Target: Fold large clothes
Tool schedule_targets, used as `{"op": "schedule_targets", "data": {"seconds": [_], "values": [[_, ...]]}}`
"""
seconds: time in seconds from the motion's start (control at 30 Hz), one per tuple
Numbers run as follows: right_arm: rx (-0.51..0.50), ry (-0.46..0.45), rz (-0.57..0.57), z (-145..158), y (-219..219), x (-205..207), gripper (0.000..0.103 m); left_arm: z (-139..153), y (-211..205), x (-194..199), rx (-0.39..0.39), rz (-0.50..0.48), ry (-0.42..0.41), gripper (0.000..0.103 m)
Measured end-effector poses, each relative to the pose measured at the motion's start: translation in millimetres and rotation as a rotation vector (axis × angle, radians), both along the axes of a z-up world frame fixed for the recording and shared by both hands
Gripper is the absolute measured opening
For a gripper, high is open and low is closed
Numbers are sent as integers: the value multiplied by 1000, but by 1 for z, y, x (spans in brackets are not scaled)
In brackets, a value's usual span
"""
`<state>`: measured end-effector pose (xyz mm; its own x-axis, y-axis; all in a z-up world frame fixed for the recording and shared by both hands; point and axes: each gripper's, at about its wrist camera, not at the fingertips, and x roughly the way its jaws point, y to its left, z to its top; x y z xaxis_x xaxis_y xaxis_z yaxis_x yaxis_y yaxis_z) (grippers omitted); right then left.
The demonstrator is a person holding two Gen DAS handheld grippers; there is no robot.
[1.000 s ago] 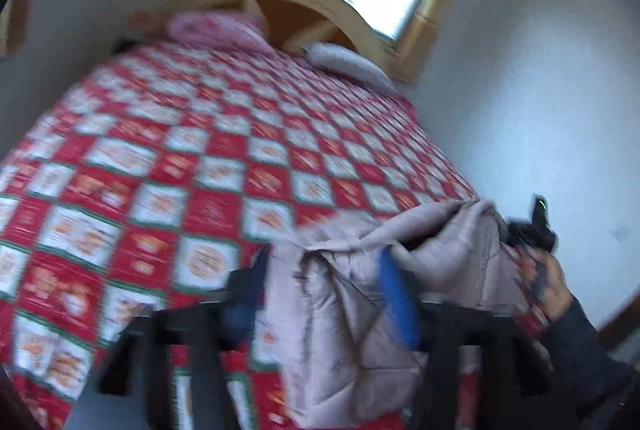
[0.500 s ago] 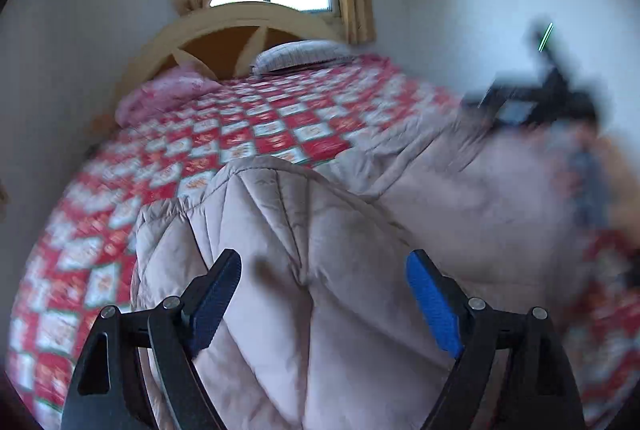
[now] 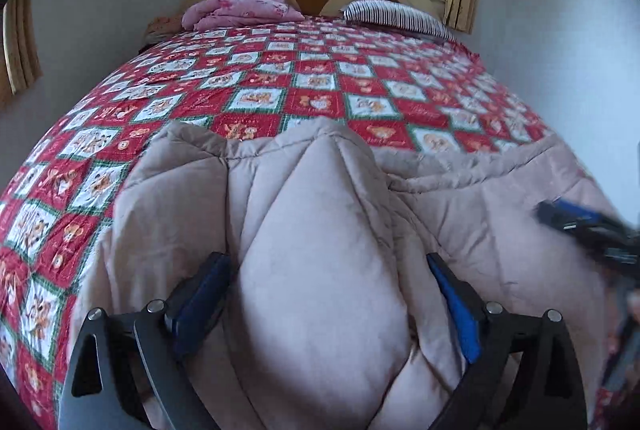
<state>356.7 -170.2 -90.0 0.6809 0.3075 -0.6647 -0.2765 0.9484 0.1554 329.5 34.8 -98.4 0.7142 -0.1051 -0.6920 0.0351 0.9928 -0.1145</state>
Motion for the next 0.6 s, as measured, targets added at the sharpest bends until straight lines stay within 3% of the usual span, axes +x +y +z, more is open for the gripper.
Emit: {"op": "schedule_targets", "data": {"seconds": [0.13, 0.23, 0.33, 0.4, 0.5, 0.53, 0.6], "values": [[29, 73, -57, -19, -19, 12, 71, 28, 2, -21, 44, 2, -106, 97], [-42, 92, -24, -22, -13, 10, 60, 25, -1, -10, 80, 4, -96, 97], [-163, 87, -1, -25, 4, 10, 36, 25, 0, -1, 97, 24, -82, 97], [-197, 61, -8, -21, 8, 8, 19, 35, -5, -2, 118, 17, -129, 97], [-158, -3, -50, 1, -1, 4, 16, 35, -14, 6, 239, 62, -177, 97], [-133, -18, -74, 7, -5, 5, 16, 26, -15, 18, 299, 101, -169, 97], [-118, 0, -116, 1, -11, 17, 18, 9, -10, 37, 319, 125, -99, 97]]}}
